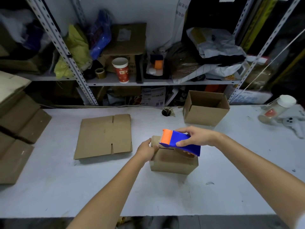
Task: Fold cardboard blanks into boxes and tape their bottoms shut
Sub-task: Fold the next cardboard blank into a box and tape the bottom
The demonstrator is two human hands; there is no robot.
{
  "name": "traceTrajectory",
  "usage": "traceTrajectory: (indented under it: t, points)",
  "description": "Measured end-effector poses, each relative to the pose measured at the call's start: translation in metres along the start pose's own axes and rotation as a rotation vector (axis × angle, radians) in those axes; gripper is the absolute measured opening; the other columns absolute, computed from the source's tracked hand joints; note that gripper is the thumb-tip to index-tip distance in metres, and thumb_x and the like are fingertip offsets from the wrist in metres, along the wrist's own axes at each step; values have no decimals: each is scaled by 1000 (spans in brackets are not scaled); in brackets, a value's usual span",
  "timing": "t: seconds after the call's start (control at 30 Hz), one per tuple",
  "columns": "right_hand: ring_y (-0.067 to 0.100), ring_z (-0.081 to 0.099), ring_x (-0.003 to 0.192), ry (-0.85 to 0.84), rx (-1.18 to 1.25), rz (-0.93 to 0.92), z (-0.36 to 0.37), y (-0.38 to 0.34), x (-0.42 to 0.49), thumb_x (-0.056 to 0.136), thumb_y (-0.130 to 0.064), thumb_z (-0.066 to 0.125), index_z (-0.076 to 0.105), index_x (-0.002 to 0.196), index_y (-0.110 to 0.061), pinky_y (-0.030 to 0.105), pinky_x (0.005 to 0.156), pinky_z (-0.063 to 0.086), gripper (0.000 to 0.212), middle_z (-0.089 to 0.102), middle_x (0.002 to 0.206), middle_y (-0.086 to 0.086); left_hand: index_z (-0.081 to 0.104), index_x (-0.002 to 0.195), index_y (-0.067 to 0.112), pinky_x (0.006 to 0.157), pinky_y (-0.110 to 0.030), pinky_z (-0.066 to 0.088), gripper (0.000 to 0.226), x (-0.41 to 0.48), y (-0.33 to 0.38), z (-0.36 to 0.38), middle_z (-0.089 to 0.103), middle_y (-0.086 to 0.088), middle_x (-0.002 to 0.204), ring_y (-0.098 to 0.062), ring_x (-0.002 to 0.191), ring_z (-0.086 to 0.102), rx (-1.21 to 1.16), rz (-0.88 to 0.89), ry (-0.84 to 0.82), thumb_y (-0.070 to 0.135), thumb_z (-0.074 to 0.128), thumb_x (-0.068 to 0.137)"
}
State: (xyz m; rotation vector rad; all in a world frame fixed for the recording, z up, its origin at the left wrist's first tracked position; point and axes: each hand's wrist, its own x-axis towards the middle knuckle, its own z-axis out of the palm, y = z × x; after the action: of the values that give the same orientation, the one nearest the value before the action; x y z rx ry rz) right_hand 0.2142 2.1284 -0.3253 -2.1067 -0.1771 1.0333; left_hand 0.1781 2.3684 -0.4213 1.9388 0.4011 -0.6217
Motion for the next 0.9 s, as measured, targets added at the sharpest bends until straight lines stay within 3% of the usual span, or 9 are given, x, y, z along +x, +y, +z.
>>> traceTrajectory:
  t: [0.07,0.13,0.2,0.3,0.4,0.53,0.63,0.77,0.9]
  points:
    - [15,67,100,0,-50,-8,-1,1,3,83,-51,75,51,136,-43,30,84,58,58,65,118,-9,43,150,23,112,-34,39,58,-4,10,-8,45,1,152,-19,138,45,62,91,131,33,61,96]
    - [14,66,102,2,-58,-12,-1,3,6,80,-53,77,51,136,-45,33,87,58,62,64,119,-10,50,145,20,109,-30,40,47,-12,24,-18,53,1,146,-15,130,51,-13,172,183,30,57,100]
    - [14,66,104,-4,-61,-16,-2,4,6,78,-55,78,50,136,-45,35,89,58,65,64,120,-11,53,142,18,99,-29,48,43,-20,39,-28,65,-1,127,-13,109,63,-190,126,40,34,52,102]
    - [14,64,107,-17,-87,-24,-3,3,6,78,-55,77,49,137,-45,34,89,58,66,62,122,-13,52,136,22,89,-33,57,37,-32,53,-36,71,-4,112,-17,99,71,-331,-25,-208,37,52,103]
    - [13,65,106,-26,-91,-37,-3,2,4,80,-53,75,49,135,-46,27,84,57,61,62,121,-15,56,131,16,82,-35,60,31,-36,56,-40,74,-6,100,-18,89,74,-448,-56,-233,22,57,101]
    - [13,65,104,-34,-136,-50,-2,-3,3,82,-51,75,50,131,-49,26,83,57,55,63,119,-17,68,117,11,75,-30,60,21,-32,53,-41,75,-12,107,-18,93,74,-352,-49,-252,14,63,96]
    - [12,65,103,-41,-185,-56,-1,-5,7,83,-51,75,49,136,-46,31,87,58,59,63,120,-16,70,110,7,77,-29,60,17,-24,48,-35,77,-12,100,-19,90,75,-282,-34,-179,12,67,94]
    - [12,61,105,-48,-253,-26,4,-10,7,85,-49,73,45,140,-41,24,81,54,62,57,121,-18,73,94,6,62,-21,57,10,-18,42,-29,74,-8,83,-12,67,71,-281,19,-44,4,63,95]
    - [15,59,108,-37,-343,7,7,-21,13,84,-54,71,42,143,-42,28,85,55,66,54,129,-14,73,95,-1,57,-19,56,8,-12,34,-36,70,-9,83,-13,65,66,-301,20,78,0,65,92]
